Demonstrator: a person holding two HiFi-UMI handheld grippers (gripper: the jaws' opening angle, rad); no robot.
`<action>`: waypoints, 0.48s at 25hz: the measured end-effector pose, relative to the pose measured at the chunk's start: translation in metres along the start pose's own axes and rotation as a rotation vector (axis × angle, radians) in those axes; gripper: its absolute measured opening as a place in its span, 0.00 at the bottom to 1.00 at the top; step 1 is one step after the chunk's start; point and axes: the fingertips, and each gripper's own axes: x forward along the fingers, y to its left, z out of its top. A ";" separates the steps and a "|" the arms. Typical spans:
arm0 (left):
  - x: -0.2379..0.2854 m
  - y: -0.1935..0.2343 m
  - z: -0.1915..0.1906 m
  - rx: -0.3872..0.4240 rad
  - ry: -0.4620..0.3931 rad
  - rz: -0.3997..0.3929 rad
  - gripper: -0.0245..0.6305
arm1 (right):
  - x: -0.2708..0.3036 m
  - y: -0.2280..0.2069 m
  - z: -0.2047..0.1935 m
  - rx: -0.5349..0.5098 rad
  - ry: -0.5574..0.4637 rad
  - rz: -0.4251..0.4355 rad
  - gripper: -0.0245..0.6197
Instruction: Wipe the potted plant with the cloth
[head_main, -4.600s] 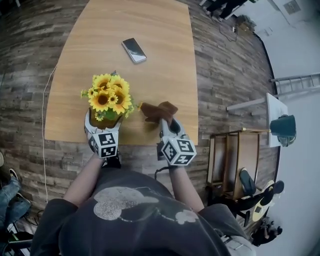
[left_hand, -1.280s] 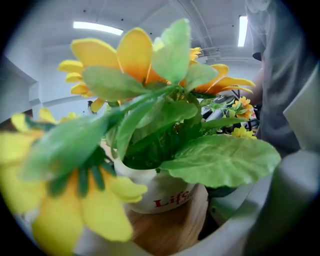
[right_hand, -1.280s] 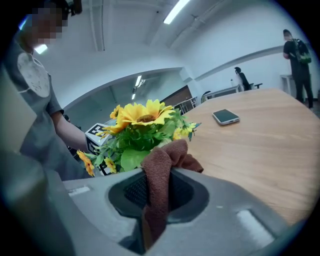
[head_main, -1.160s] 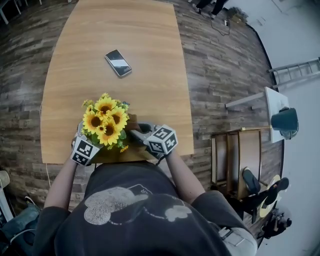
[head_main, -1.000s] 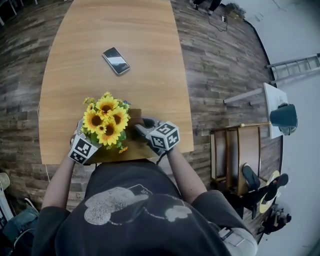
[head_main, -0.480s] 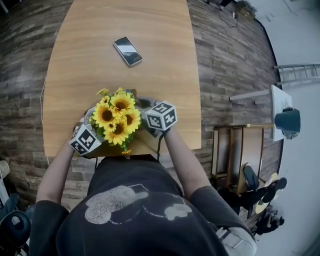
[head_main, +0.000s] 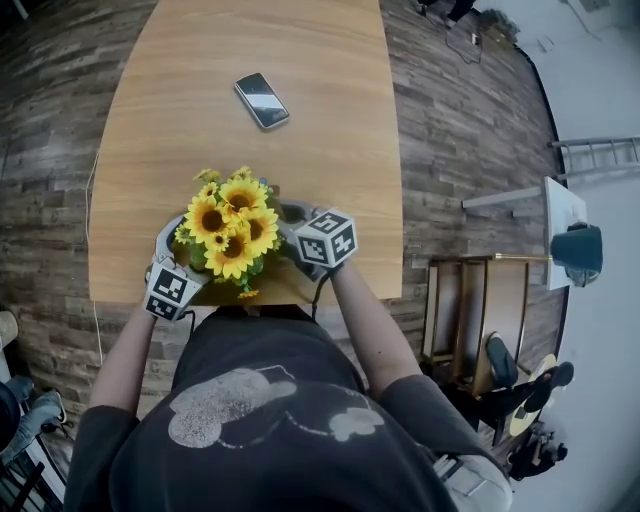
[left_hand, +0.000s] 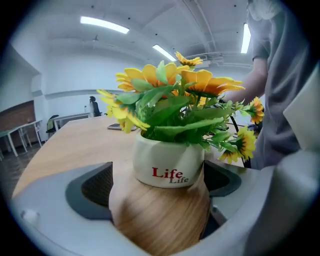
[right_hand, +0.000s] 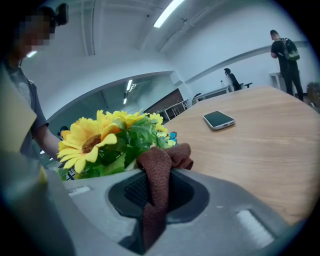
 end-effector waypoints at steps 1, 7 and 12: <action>-0.001 0.000 -0.001 -0.013 0.003 0.019 0.96 | -0.004 0.003 -0.003 0.001 0.000 0.002 0.11; -0.007 -0.002 -0.002 -0.079 -0.010 0.111 0.93 | -0.028 0.017 -0.025 0.016 0.002 0.021 0.11; -0.018 -0.016 -0.005 -0.135 -0.036 0.164 0.93 | -0.039 0.035 -0.042 0.014 0.018 0.059 0.11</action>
